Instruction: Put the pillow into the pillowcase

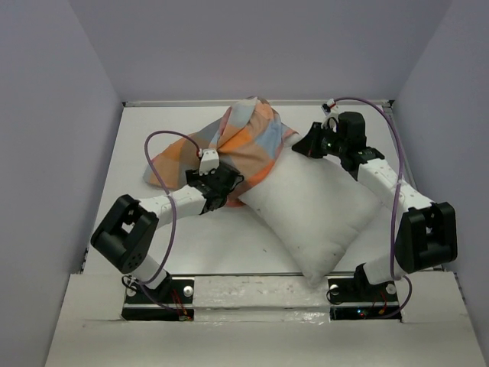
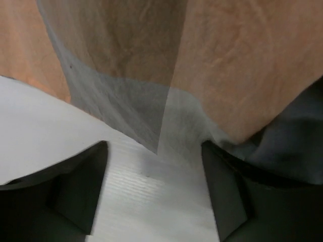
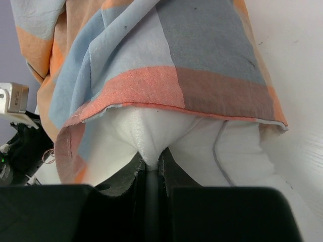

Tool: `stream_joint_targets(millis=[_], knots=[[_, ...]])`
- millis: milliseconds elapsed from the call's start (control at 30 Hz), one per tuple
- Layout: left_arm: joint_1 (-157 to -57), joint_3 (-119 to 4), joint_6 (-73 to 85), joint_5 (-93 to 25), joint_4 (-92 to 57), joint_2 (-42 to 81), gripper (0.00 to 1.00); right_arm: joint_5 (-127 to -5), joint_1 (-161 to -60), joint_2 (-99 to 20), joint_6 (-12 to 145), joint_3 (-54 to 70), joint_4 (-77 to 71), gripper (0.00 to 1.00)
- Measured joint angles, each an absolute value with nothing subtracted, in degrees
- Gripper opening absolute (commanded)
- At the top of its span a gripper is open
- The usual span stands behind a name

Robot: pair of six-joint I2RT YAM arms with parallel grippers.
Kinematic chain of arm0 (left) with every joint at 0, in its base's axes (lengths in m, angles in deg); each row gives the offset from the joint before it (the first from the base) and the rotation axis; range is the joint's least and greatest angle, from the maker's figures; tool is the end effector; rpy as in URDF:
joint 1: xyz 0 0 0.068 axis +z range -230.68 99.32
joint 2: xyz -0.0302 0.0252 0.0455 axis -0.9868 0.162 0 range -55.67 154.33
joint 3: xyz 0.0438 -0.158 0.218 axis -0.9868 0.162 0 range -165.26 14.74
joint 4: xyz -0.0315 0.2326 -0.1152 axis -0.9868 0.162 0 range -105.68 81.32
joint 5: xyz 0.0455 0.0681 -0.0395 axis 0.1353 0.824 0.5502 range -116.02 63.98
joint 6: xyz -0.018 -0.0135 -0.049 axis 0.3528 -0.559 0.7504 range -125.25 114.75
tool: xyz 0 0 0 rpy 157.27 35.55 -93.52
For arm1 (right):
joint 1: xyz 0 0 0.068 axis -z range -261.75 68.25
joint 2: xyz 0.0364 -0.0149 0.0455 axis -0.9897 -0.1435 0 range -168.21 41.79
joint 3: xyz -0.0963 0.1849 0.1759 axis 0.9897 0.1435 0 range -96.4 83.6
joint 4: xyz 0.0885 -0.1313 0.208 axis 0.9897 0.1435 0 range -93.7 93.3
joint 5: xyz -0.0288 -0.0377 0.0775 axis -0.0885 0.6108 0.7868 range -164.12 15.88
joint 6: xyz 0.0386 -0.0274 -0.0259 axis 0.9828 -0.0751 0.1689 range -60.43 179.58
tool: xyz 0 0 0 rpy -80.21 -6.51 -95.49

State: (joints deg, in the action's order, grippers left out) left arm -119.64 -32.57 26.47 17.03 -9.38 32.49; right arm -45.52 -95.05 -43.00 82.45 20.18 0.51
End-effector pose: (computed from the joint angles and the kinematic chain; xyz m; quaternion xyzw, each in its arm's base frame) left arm 0.2517 -0.1724 0.1891 -0.0790 0.8727 0.0821 0.4747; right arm 0.3278 0.0950 0.2975 -0.0627 0.8280 0.3590 0.4261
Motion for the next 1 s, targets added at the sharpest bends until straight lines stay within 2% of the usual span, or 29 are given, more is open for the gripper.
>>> stream_joint_targets(millis=[33, 167, 400, 733, 833, 933, 1000], knots=[[-119.5, -32.8, 26.2, 17.4, -10.2, 33.1, 0.53, -45.2, -95.1, -43.0, 82.4, 20.4, 0.2, 0.00], [-118.7, -32.9, 24.6, 19.2, -13.0, 34.5, 0.00, -44.2, -95.1, -42.8, 82.4, 20.8, -0.7, 0.00], [-114.7, -32.4, 21.9, 20.6, -14.6, 31.2, 0.00, -43.4, -95.1, -42.6, 82.4, 20.8, -0.8, 0.00], [-108.2, -34.8, 16.9, 18.2, -15.3, 8.6, 0.00, -41.4, -95.0, -40.0, 82.5, 23.6, -2.0, 0.00], [-102.0, -46.7, 12.6, 17.1, -15.3, 11.4, 0.00, -40.1, -95.2, -39.4, 82.2, 24.2, -1.8, 0.00], [-96.7, -62.0, 8.7, 17.4, -16.8, 21.5, 0.01, -39.8, -96.5, -38.5, 81.3, 24.6, -0.6, 0.00], [-93.9, -75.3, 4.9, 18.7, -15.8, 31.3, 0.51, -40.2, -98.7, -37.7, 80.0, 24.6, 0.4, 0.00]])
